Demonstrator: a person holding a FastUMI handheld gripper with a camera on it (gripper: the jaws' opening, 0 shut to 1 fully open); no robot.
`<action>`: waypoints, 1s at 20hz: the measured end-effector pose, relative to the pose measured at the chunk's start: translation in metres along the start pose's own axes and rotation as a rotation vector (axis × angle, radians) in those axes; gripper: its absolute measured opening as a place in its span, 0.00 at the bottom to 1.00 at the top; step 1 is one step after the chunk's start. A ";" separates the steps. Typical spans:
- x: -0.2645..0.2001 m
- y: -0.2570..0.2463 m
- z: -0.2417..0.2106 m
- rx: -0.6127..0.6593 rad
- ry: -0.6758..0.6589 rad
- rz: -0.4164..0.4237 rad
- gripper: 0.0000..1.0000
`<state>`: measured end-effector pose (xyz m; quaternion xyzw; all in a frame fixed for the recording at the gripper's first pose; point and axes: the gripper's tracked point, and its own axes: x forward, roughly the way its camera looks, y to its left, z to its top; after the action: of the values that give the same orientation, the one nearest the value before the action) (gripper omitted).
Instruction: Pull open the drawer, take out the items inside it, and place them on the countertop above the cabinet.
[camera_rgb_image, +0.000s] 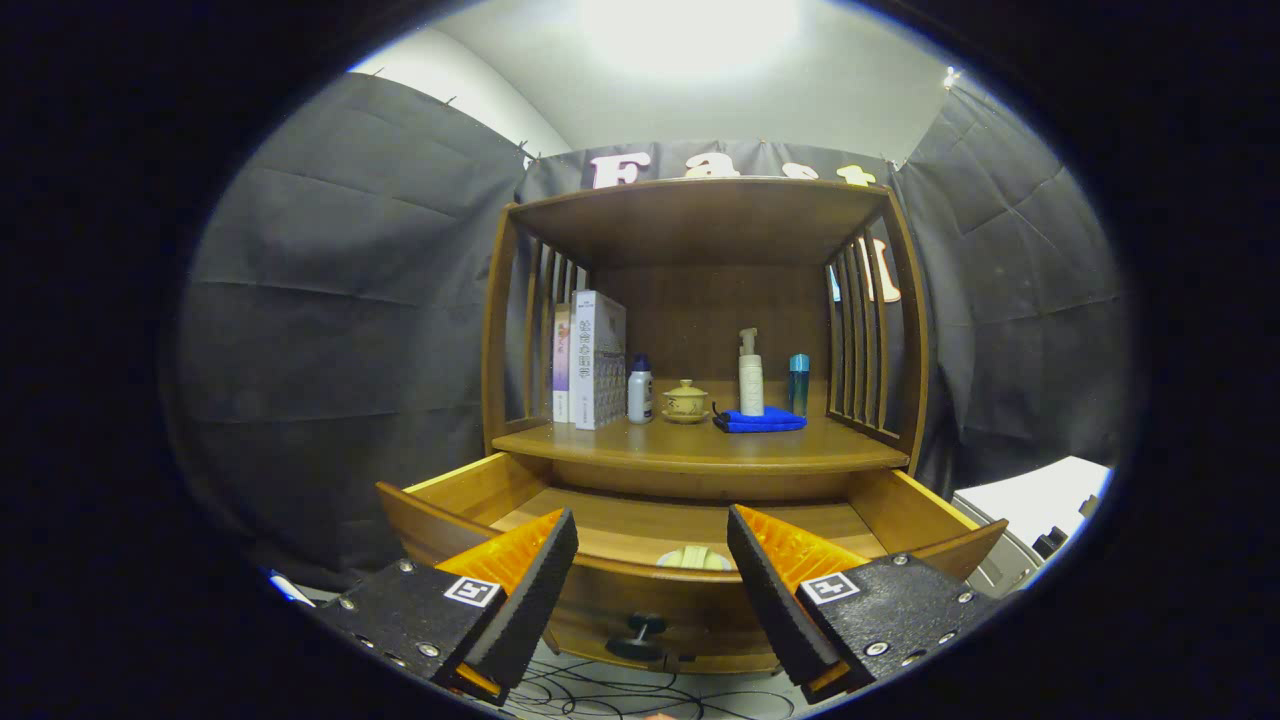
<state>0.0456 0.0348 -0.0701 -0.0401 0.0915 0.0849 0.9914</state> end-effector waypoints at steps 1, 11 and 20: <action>0.009 -0.001 -0.004 0.011 0.040 0.002 0.93; 0.086 -0.029 -0.053 0.161 0.444 -0.046 0.94; 0.097 -0.027 -0.085 0.143 0.595 -0.047 0.87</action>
<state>0.1291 0.0161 -0.1697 0.0047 0.3826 0.0397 0.9231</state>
